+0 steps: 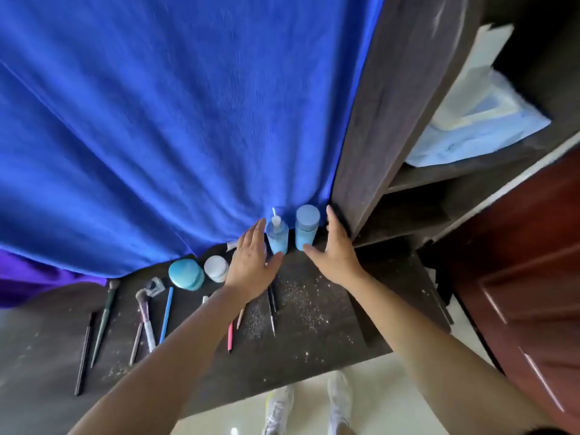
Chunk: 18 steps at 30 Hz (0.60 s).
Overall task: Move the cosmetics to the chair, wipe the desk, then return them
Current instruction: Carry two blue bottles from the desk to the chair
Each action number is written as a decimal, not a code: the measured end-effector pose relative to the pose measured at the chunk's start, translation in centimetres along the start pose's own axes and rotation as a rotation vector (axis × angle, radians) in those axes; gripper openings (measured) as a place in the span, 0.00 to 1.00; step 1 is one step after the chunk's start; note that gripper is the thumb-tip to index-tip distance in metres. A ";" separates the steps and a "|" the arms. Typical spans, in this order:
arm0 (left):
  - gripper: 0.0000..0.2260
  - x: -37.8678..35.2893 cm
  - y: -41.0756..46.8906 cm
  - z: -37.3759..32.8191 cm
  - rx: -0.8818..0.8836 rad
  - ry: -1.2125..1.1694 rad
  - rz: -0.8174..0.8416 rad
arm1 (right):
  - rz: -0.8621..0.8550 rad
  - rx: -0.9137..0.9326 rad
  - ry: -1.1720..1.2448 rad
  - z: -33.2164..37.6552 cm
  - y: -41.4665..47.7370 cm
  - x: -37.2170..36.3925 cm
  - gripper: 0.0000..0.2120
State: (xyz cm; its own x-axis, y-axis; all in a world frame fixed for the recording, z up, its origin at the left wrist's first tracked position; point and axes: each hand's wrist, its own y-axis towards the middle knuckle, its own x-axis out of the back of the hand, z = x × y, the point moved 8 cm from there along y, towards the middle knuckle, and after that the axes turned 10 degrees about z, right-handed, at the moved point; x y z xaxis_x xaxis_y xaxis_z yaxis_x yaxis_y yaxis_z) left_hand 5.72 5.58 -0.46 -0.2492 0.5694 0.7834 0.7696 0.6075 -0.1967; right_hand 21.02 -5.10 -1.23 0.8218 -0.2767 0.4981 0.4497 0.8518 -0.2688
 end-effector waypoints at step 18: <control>0.21 -1.3 -2.7 0.5 0.151 -0.216 -0.034 | -0.068 0.056 0.062 -2.6 -4.0 0.1 0.31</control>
State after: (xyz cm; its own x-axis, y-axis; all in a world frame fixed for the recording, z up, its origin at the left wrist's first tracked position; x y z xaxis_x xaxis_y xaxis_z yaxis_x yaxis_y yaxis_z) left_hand 3.67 3.42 -1.25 -0.4061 0.6424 0.6499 0.6662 0.6949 -0.2706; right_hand 20.20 -9.73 -2.27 0.8107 -0.3600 0.4616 0.4863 0.8532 -0.1886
